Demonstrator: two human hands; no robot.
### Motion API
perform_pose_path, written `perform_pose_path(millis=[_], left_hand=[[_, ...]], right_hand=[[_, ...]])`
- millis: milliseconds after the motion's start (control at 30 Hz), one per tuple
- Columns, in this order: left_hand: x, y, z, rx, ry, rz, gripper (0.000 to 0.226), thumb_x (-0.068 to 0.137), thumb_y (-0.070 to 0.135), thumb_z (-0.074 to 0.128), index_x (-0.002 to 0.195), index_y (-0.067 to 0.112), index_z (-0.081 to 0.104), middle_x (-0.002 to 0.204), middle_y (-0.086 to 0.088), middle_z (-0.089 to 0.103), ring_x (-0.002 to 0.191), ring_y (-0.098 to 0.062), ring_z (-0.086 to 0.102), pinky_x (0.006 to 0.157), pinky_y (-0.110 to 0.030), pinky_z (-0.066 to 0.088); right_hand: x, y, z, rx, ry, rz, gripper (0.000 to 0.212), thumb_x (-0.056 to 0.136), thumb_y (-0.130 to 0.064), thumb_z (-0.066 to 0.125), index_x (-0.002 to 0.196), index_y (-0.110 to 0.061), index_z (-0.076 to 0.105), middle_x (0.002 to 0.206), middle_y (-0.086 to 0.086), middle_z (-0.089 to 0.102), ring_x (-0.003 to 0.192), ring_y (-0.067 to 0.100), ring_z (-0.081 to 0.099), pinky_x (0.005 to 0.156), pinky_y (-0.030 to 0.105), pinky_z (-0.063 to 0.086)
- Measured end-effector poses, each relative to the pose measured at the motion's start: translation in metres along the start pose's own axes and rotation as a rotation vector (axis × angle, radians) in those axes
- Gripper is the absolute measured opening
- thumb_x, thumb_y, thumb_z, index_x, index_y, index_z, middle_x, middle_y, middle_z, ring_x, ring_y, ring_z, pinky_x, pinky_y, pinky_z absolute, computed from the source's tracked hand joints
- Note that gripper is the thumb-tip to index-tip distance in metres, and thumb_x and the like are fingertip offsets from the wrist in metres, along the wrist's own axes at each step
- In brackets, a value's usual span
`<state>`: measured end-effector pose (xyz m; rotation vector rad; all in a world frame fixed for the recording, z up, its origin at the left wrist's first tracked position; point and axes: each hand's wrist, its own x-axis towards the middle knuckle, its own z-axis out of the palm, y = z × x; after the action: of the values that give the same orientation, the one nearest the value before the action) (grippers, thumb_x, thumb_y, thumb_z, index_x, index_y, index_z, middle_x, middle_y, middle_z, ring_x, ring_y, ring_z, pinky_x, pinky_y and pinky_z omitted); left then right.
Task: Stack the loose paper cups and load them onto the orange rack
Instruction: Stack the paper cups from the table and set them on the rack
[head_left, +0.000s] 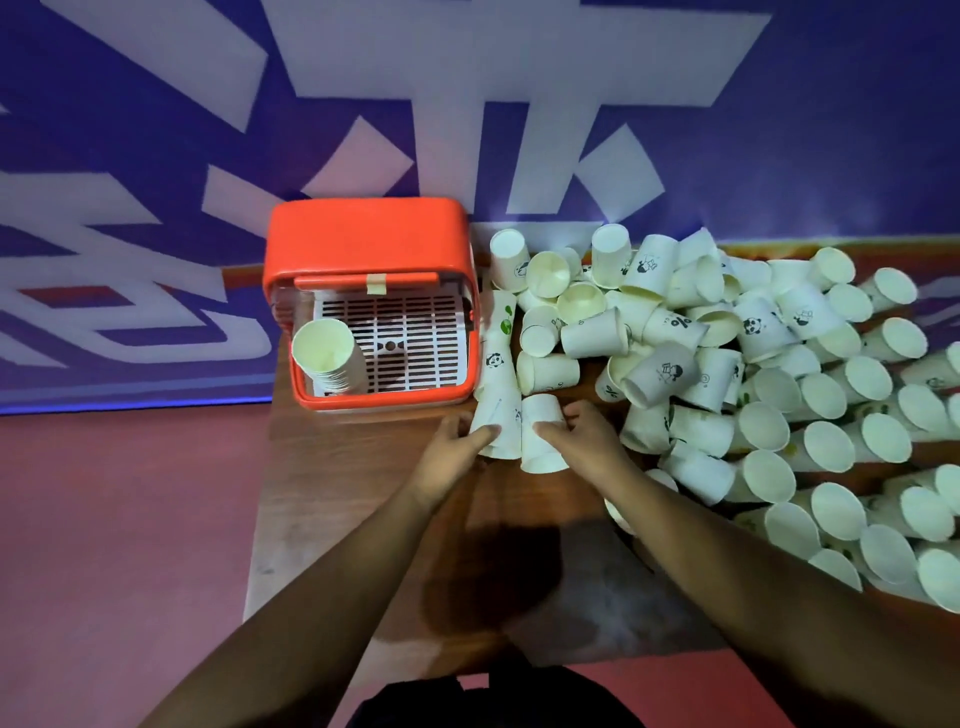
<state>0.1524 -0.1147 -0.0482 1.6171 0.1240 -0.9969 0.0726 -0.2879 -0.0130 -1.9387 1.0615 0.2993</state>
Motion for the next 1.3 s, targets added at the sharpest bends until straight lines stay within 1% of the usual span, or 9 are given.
perform_pose_path(millis=[133,267,400,533,800,867,1033,1133,1300], left_hand=[[-0.022,0.015,-0.021,-0.053,0.058,0.092,0.048,0.068,0.048,0.070,0.109,0.024,0.061,0.105,-0.005,0.070,0.093,-0.021,0.069,0.088,-0.045,0.055],[-0.040,0.025,-0.046,-0.174,0.108,0.111,0.030,0.089,0.024,0.066,0.118,0.019,0.058,0.112,-0.006,0.065,0.098,-0.025,0.067,0.082,-0.046,0.059],[-0.049,0.028,-0.072,-0.186,0.231,0.194,0.043,0.090,0.016,0.069,0.127,0.014,0.046,0.124,-0.009,0.060,0.103,-0.022,0.065,0.081,-0.041,0.059],[-0.050,0.031,-0.089,0.031,0.440,0.356,0.061,0.074,0.032,0.081,0.122,0.015,0.046,0.117,0.003,0.061,0.107,-0.013,0.062,0.088,-0.030,0.051],[-0.021,0.038,-0.077,0.395,0.541,0.464,0.078,0.078,0.028,0.077,0.144,0.018,0.039,0.143,-0.007,0.042,0.132,-0.022,0.041,0.112,-0.040,0.035],[-0.011,0.040,-0.072,0.436,0.559,0.477,0.078,0.073,0.027,0.078,0.139,0.013,0.039,0.139,-0.008,0.045,0.129,-0.027,0.043,0.109,-0.048,0.039],[0.007,0.050,-0.063,0.522,0.621,0.506,0.067,0.076,0.024,0.078,0.131,0.005,0.045,0.128,-0.014,0.049,0.119,-0.031,0.045,0.103,-0.043,0.040],[0.020,0.054,-0.063,0.550,0.627,0.543,0.060,0.076,0.021,0.078,0.125,0.003,0.050,0.119,-0.016,0.053,0.112,-0.035,0.050,0.098,-0.046,0.044],[0.040,0.048,-0.062,0.640,0.604,0.524,0.054,0.078,0.017,0.076,0.123,0.000,0.052,0.114,-0.019,0.058,0.110,-0.037,0.053,0.095,-0.044,0.043]], right_hand=[[-0.013,-0.021,-0.001,0.070,-0.026,-0.060,0.051,0.083,-0.038,0.068,0.124,-0.013,0.050,0.116,0.002,0.059,0.100,0.018,0.059,0.078,0.032,0.048],[-0.020,-0.041,0.004,0.117,-0.067,-0.108,0.048,0.084,-0.041,0.064,0.125,-0.018,0.052,0.118,0.001,0.059,0.101,0.017,0.059,0.079,0.034,0.051],[-0.024,-0.059,0.012,0.281,-0.161,-0.092,0.043,0.087,-0.036,0.065,0.126,-0.025,0.050,0.122,0.002,0.058,0.100,0.020,0.063,0.076,0.044,0.060],[-0.024,-0.074,0.020,0.354,-0.178,-0.124,0.044,0.085,-0.033,0.070,0.126,-0.029,0.054,0.122,0.005,0.059,0.100,0.022,0.065,0.078,0.044,0.060],[-0.010,-0.092,0.019,0.455,-0.164,-0.001,0.035,0.092,-0.035,0.058,0.126,-0.031,0.054,0.118,0.004,0.060,0.100,0.022,0.063,0.078,0.043,0.059],[-0.007,-0.095,0.016,0.478,-0.181,0.017,0.033,0.093,-0.036,0.056,0.126,-0.032,0.052,0.114,0.002,0.059,0.099,0.022,0.064,0.079,0.044,0.059],[0.003,-0.100,0.014,0.532,-0.193,0.030,0.032,0.094,-0.031,0.055,0.125,-0.026,0.049,0.109,-0.001,0.055,0.100,0.022,0.061,0.080,0.047,0.059],[0.012,-0.100,0.016,0.538,-0.196,0.027,0.039,0.089,-0.029,0.059,0.126,-0.019,0.049,0.113,0.004,0.057,0.101,0.024,0.063,0.080,0.048,0.059],[0.023,-0.101,0.021,0.374,-0.091,-0.010,0.069,0.062,-0.055,0.072,0.115,-0.014,0.057,0.105,0.003,0.067,0.093,0.018,0.067,0.084,0.041,0.057]])
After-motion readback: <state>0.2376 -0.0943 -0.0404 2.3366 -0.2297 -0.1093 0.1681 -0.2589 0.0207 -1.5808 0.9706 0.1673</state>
